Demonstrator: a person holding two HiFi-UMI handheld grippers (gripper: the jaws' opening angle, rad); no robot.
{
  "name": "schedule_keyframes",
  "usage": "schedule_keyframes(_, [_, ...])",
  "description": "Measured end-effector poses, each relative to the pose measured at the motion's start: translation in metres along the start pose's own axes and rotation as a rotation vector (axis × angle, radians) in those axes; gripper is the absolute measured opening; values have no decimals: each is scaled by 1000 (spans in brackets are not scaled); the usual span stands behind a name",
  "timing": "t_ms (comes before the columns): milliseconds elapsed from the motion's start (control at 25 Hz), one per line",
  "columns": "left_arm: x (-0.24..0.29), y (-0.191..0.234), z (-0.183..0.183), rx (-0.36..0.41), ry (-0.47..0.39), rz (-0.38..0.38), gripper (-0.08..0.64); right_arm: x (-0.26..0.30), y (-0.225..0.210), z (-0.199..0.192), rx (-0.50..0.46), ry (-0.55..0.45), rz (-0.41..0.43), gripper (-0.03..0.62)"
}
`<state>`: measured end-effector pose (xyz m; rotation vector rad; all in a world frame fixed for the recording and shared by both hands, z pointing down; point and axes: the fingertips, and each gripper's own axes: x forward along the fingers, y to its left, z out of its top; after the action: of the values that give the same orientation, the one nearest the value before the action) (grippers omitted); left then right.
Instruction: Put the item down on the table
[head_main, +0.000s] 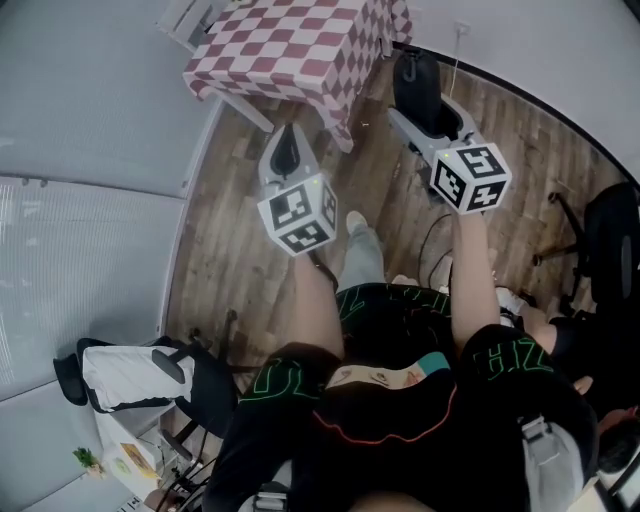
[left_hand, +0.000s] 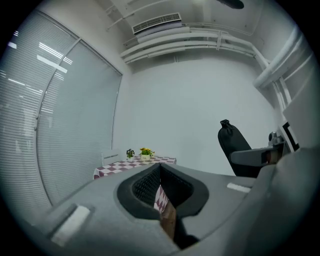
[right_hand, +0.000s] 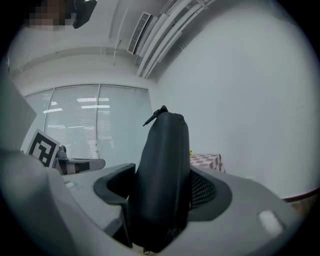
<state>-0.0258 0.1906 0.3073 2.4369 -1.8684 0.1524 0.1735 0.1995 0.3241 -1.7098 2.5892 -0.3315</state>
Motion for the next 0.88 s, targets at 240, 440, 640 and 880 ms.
schedule_keyframes(240, [46, 20, -12, -20, 42, -2, 8, 53, -16, -8, 20, 34, -7, 322])
schedule_keyframes(440, [80, 53, -20, -42, 61, 15, 8, 105, -7, -15, 17, 76, 28, 322])
schedule_keyframes(640, [115, 95, -16, -93, 56, 39, 8, 159, 3, -2, -23, 103, 49, 322])
schedule_keyframes(880, [150, 156, 8, -134, -3, 100, 8, 228, 32, 34, -98, 97, 110, 322])
